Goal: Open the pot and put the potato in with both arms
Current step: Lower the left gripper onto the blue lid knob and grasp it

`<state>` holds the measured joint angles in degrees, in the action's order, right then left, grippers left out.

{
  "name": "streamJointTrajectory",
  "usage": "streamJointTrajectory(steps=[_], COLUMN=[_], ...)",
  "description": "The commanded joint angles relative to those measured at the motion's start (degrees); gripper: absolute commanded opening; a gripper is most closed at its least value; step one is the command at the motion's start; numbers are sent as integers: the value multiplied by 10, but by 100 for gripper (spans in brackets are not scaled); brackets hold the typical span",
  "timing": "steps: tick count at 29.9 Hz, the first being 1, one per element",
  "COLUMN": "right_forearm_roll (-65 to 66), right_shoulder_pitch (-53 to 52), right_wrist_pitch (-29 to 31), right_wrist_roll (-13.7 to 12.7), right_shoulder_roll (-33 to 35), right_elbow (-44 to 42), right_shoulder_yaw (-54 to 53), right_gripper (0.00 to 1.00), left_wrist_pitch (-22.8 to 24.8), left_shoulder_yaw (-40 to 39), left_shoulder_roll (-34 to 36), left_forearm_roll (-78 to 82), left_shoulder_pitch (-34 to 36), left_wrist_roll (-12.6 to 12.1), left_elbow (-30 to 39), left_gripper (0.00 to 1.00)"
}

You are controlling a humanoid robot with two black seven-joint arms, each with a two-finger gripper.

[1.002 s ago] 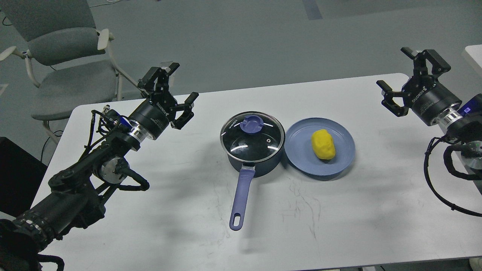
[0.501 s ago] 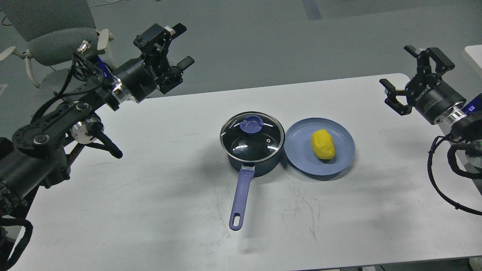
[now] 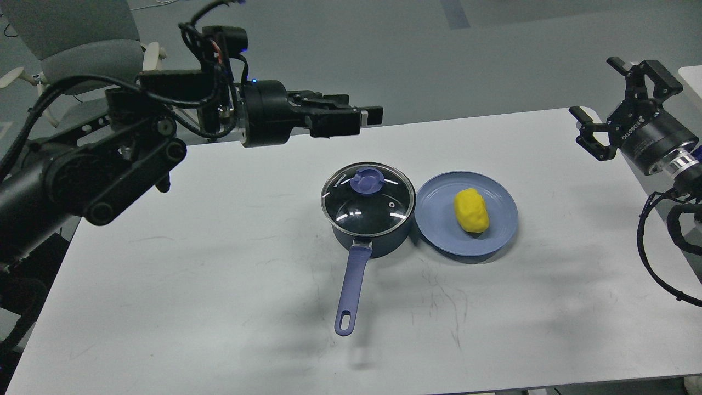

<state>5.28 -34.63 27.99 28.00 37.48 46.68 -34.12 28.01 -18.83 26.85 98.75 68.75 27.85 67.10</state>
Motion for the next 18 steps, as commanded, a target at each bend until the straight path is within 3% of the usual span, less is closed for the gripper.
streamJointTrajectory(steps=[1, 8, 11, 18], right_forearm_roll=[0, 0, 0, 0], right_shoulder_pitch=[1, 0, 0, 1], right_wrist_pitch=[0, 0, 0, 0], right_wrist_roll=[0, 0, 0, 0], right_shoulder_roll=[0, 0, 0, 1], right_elbow=[0, 1, 1, 1], right_shoulder_yaw=[-4, -9, -10, -10], right_gripper=[100, 100, 100, 100], left_wrist_pitch=[-1, -61, -79, -85], left_shoulder_yaw=[48, 154, 159, 176], left_shoulder_roll=[-17, -89, -125, -160], left_forearm_roll=[70, 74, 75, 74], left_shoulder_pitch=[7, 31, 31, 27], left_wrist_roll=[1, 1, 1, 0], left_elbow=[-11, -116, -166, -208], left_gripper=[98, 98, 98, 98])
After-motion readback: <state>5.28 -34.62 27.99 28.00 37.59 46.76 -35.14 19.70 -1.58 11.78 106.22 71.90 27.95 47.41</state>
